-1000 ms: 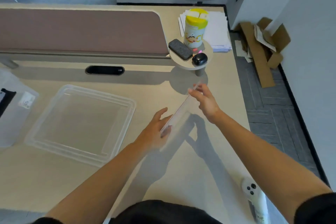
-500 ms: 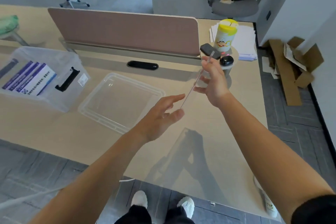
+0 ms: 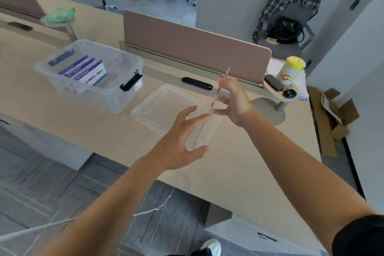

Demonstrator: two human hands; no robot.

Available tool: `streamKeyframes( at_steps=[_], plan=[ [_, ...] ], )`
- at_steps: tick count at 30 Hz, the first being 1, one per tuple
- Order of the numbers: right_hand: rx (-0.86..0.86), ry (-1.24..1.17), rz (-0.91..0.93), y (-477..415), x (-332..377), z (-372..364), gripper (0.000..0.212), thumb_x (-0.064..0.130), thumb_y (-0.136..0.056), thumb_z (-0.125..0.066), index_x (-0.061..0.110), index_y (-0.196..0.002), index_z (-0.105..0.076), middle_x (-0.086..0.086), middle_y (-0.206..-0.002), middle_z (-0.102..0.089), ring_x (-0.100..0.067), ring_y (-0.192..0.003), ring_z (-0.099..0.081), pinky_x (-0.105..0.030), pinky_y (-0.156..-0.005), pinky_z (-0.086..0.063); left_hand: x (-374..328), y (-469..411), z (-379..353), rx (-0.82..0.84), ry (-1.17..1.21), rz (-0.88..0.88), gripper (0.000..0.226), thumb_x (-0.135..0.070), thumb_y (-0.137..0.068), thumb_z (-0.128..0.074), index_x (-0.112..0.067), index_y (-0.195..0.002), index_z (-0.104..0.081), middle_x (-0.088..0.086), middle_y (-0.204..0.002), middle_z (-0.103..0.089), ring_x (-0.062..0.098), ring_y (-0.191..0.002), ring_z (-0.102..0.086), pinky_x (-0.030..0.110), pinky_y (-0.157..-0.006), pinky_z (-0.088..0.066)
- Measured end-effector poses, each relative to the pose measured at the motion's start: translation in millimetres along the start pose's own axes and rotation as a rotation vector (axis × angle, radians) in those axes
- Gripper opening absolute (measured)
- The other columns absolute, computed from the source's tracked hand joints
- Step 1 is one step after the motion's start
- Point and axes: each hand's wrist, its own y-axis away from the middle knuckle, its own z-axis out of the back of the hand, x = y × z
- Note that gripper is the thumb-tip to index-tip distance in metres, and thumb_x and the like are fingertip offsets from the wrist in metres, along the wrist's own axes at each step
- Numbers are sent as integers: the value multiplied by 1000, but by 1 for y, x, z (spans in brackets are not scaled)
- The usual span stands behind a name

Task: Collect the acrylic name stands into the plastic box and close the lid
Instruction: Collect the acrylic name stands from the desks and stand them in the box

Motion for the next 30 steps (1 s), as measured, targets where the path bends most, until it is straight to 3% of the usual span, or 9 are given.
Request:
streamKeyframes(
  at_steps=[5, 12, 15, 17, 23, 26, 30],
  plan=[
    [116, 56, -42, 12, 9, -105, 19, 38, -87, -63, 31, -104, -59, 5, -113, -54, -21, -101, -53, -43, -71, -53, 17, 62, 70, -80, -89, -27, 92, -13, -85, -71, -63, -140, -18, -5, -157, 2, -21, -129, -21, 37, -105, -46],
    [254, 109, -68, 2, 16, -204, 15, 40, -92, -61, 31, -105, -61, 2, -114, -54, -26, -103, -54, -46, -74, -54, 41, 106, 135, -178, -85, 24, 88, -12, -83, -72, -72, -128, -27, -21, -145, -18, -8, -123, -36, 21, -96, -46],
    [301, 116, -78, -16, 13, -232, 28, 39, -92, -60, 23, -116, -61, 1, -110, -56, -26, -101, -55, -48, -78, -55, 56, 111, 157, -199, -64, 61, 83, -14, -83, -73, -68, -129, -29, -26, -138, -25, -2, -120, -41, 18, -94, -45],
    [310, 110, -88, -34, 10, -248, 37, 38, -92, -61, 19, -123, -58, 1, -111, -57, -26, -101, -57, -49, -80, -55, 68, 108, 172, -217, -43, 90, 80, -17, -83, -75, -64, -131, -32, -24, -138, -29, -1, -120, -43, 20, -95, -46],
    [302, 15, -100, -111, -2, -280, 32, 31, -94, -61, 17, -122, -56, 0, -102, -56, -23, -91, -56, -44, -69, -56, 110, 73, 217, -184, -89, 236, 74, -35, -89, -67, -68, -137, -20, -20, -141, -36, -7, -125, -41, 27, -103, -41],
    [291, 7, -103, -161, -4, -291, 35, 29, -94, -61, 16, -126, -56, 2, -104, -56, -24, -94, -57, -48, -75, -55, 135, 37, 244, -112, -192, 293, 71, -42, -91, -62, -61, -143, -17, -17, -146, -38, -2, -126, -42, 30, -105, -39],
    [298, -43, -108, -223, -3, -301, 20, 29, -90, -65, 26, -109, -61, 3, -103, -59, -23, -98, -58, -54, -84, -55, 166, -6, 272, -124, -67, 384, 70, -62, -86, -56, -52, -146, -22, -14, -147, -40, 6, -130, -44, 40, -109, -41]
  ],
)
